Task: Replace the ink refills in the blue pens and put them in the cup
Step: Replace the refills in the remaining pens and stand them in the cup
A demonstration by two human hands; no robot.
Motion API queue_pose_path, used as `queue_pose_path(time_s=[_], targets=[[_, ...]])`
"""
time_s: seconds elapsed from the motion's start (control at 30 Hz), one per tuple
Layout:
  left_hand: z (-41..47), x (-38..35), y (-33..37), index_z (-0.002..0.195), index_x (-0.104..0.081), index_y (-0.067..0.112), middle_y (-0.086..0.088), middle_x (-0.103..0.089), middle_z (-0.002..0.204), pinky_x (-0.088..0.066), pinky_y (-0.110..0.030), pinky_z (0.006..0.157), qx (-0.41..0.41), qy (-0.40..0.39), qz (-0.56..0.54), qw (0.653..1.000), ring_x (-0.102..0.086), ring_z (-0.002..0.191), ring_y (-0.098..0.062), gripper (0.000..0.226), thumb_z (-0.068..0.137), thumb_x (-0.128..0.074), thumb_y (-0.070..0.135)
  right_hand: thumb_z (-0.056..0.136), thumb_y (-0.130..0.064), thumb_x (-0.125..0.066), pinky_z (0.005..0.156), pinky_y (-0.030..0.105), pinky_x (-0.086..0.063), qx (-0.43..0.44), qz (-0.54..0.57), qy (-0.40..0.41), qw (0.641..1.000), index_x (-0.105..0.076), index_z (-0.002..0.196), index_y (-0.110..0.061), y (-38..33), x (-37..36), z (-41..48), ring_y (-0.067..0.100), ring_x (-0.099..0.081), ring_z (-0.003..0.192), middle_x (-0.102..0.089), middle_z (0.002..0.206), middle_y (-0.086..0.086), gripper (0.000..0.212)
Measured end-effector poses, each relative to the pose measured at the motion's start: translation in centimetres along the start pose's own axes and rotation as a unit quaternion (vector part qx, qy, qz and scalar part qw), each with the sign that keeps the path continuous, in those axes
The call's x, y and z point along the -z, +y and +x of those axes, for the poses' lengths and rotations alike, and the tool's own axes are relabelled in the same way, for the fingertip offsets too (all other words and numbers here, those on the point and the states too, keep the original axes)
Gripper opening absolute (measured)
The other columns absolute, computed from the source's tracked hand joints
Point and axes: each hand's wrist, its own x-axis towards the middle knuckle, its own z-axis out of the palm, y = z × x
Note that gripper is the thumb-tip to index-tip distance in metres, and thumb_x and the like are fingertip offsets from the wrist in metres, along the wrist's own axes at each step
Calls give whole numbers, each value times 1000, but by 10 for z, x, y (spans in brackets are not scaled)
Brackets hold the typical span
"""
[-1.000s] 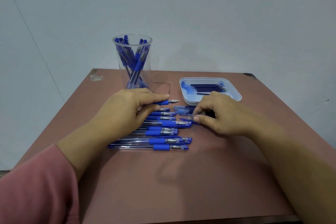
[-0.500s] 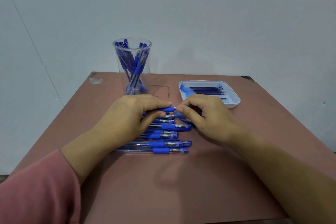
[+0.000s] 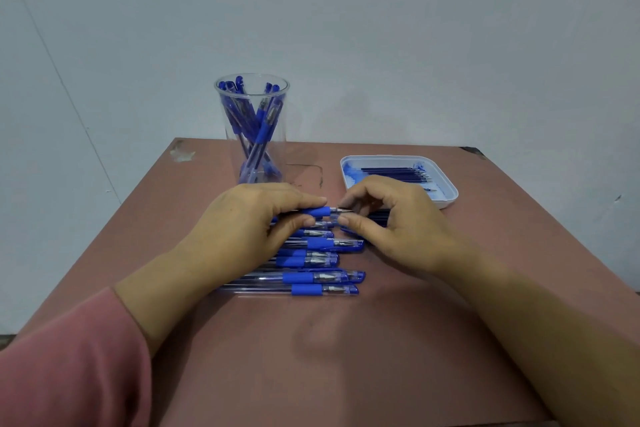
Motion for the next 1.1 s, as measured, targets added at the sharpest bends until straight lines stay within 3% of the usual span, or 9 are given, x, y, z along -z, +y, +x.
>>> queue_pose_path(time_s=[0.17, 0.3, 0.5, 0.63, 0.77, 0.87, 1.0, 1.1], targets=[[0, 0, 0, 119, -67, 33, 22, -67, 102, -52, -19, 78, -3, -2, 1, 1000, -59, 90, 5, 30, 89, -64, 31, 87, -37, -66, 72, 23, -50, 15, -14, 17, 1000, -67, 94, -27, 0, 1, -1, 9, -61, 83, -64, 85, -15, 12], [0, -1, 1, 115, -68, 32, 20, -68, 99, -53, -21, 75, -16, 9, 26, 1000, -56, 89, 7, 28, 91, -57, 38, 85, -26, -71, 70, 19, -50, 39, -36, 15, 998, -69, 92, -20, 0, -1, 1, 6, -62, 80, -64, 83, -14, 8], [1, -3, -1, 114, -69, 28, 11, -67, 95, -54, -36, 70, -45, 19, 74, 996, -60, 85, -13, 33, 92, -46, 39, 89, -35, -64, 71, 20, -50, 1, -19, -2, 1000, -69, 97, -23, 1, 0, 0, 7, -62, 82, -66, 85, -14, 15], [1, -3, 1, 113, -70, 27, 11, -68, 96, -55, -35, 72, -36, 41, 58, 997, -61, 86, -12, 33, 92, -47, 39, 86, -24, -70, 73, 12, -48, 26, -17, 13, 999, -70, 96, -22, -1, -1, 1, 2, -63, 81, -66, 85, -14, 11], [1, -3, 1, 114, -69, 29, 13, -67, 97, -55, -36, 71, -21, 53, 36, 998, -61, 87, -10, 35, 91, -46, 43, 84, -41, -65, 75, 21, -53, -18, 55, 27, 998, -68, 99, -32, -4, 1, 0, 7, -65, 84, -68, 85, -13, 18], [1, -5, -1, 114, -69, 30, 15, -66, 97, -55, -37, 74, -16, 49, 8, 999, -61, 89, -9, 35, 91, -48, 44, 88, -35, -64, 73, 28, -53, -28, 45, 13, 999, -72, 95, -28, -3, 0, 1, 7, -67, 80, -71, 84, -12, 13], [1, -5, -2, 116, -69, 28, 16, -66, 95, -54, -34, 77, -6, 51, -18, 999, -62, 88, -5, 31, 90, -55, 39, 83, -21, -72, 75, 12, -50, -9, 67, 24, 997, -68, 96, -32, -5, 0, 1, 2, -66, 84, -70, 85, -15, 18], [1, -4, -1, 116, -69, 27, 14, -66, 95, -54, -34, 77, -5, 53, -10, 999, -61, 88, -6, 31, 90, -56, 37, 81, -29, -73, 78, 15, -51, -38, 123, 23, 991, -68, 103, -29, -7, 0, -1, 3, -66, 85, -70, 88, -12, 23]])
